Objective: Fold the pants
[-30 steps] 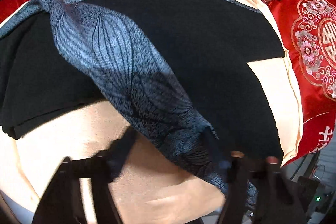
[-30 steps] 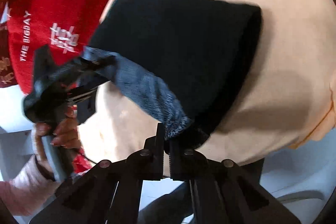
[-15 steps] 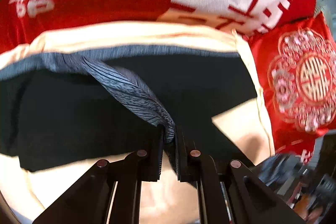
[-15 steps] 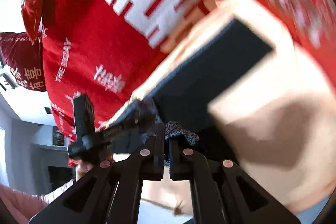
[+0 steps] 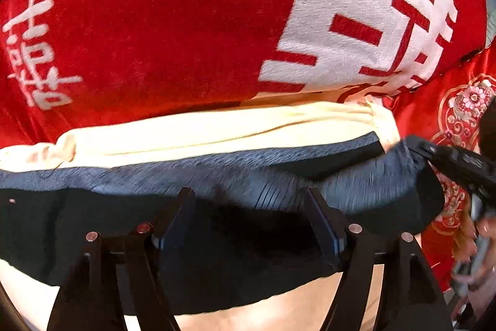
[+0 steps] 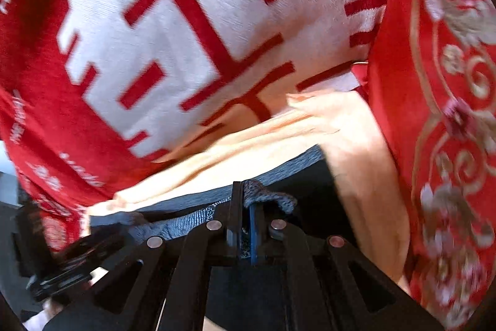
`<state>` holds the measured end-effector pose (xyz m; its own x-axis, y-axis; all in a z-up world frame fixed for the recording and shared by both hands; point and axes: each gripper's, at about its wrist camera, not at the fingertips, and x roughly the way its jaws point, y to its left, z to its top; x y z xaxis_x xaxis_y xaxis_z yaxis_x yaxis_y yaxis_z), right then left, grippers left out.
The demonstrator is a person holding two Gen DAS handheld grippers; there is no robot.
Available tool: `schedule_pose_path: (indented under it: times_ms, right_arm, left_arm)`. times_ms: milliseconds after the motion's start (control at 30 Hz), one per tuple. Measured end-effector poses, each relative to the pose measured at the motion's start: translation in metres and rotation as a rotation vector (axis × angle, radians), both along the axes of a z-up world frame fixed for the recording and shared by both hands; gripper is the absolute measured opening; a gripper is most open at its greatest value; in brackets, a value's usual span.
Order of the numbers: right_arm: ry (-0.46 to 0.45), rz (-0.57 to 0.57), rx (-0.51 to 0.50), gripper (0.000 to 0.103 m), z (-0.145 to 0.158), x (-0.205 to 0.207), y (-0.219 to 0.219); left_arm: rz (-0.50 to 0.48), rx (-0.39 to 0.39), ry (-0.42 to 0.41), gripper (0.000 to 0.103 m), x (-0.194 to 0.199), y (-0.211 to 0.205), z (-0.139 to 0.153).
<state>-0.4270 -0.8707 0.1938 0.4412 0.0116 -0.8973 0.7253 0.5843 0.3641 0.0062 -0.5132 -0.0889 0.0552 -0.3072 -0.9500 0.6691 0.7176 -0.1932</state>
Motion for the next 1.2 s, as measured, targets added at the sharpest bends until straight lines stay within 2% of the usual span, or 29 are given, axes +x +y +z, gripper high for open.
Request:
schedule_pose_path:
  times_ms: [100, 167, 200, 233, 267, 333, 400, 467, 600, 667, 733, 800, 833, 867, 1000, 1100, 1200]
  right_arm:
    - [0.025, -0.013, -0.011, 0.007, -0.011, 0.004, -0.006]
    - [0.032, -0.006, -0.024, 0.027, -0.009, 0.007, -0.008]
    - [0.033, 0.001, -0.031, 0.054, -0.005, 0.007, -0.009]
    - [0.035, 0.011, -0.042, 0.071, -0.001, 0.008, -0.007]
    - [0.037, 0.018, -0.054, 0.073, 0.004, 0.007, -0.003]
    - [0.056, 0.030, -0.093, 0.073, 0.014, 0.002, 0.007]
    - [0.074, 0.026, -0.138, 0.073, 0.024, -0.013, 0.024]
    - [0.069, 0.016, -0.122, 0.073, 0.026, -0.035, 0.040]
    - [0.141, -0.046, -0.079, 0.071, 0.006, -0.072, 0.053]
    - [0.188, -0.074, -0.040, 0.064, -0.012, -0.081, 0.050]
    - [0.241, -0.107, -0.042, 0.051, -0.025, -0.085, 0.046]
    - [0.246, -0.153, -0.027, 0.042, -0.031, -0.088, 0.040]
    - [0.242, -0.172, -0.018, 0.035, -0.034, -0.088, 0.036]
    - [0.218, -0.176, -0.025, 0.034, -0.033, -0.084, 0.031]
    - [0.161, -0.098, -0.121, 0.033, -0.011, -0.061, 0.023]
    - [0.116, -0.082, -0.110, 0.033, -0.002, -0.051, 0.013]
    - [0.148, -0.040, -0.051, 0.033, -0.021, -0.033, 0.006]
  left_arm:
    - [-0.014, 0.096, -0.078, 0.077, -0.005, 0.011, -0.015]
    - [-0.013, 0.165, -0.088, 0.077, -0.005, 0.021, -0.033]
    - [-0.001, 0.201, -0.086, 0.077, -0.005, 0.026, -0.045]
    - [0.011, 0.229, -0.086, 0.077, -0.005, 0.031, -0.054]
    - [0.018, 0.252, -0.086, 0.077, -0.005, 0.032, -0.062]
    - [0.046, 0.297, -0.080, 0.077, -0.005, 0.038, -0.079]
    - [0.086, 0.284, -0.062, 0.079, -0.003, 0.044, -0.086]
    - [0.109, 0.296, -0.076, 0.087, -0.001, 0.045, -0.088]
    - [0.107, 0.300, -0.076, 0.088, 0.002, 0.045, -0.090]
    - [0.094, 0.304, -0.086, 0.088, 0.002, 0.044, -0.090]
    - [0.089, 0.308, -0.097, 0.088, 0.001, 0.043, -0.090]
    - [0.089, 0.312, -0.103, 0.088, 0.000, 0.039, -0.088]
    - [0.093, 0.314, -0.103, 0.088, 0.000, 0.039, -0.088]
    - [0.095, 0.315, -0.104, 0.088, 0.000, 0.038, -0.088]
    - [0.096, 0.338, -0.107, 0.088, -0.001, 0.025, -0.087]
    - [0.094, 0.295, -0.124, 0.088, -0.003, 0.012, -0.070]
    - [0.063, 0.270, -0.148, 0.088, -0.001, -0.013, -0.064]
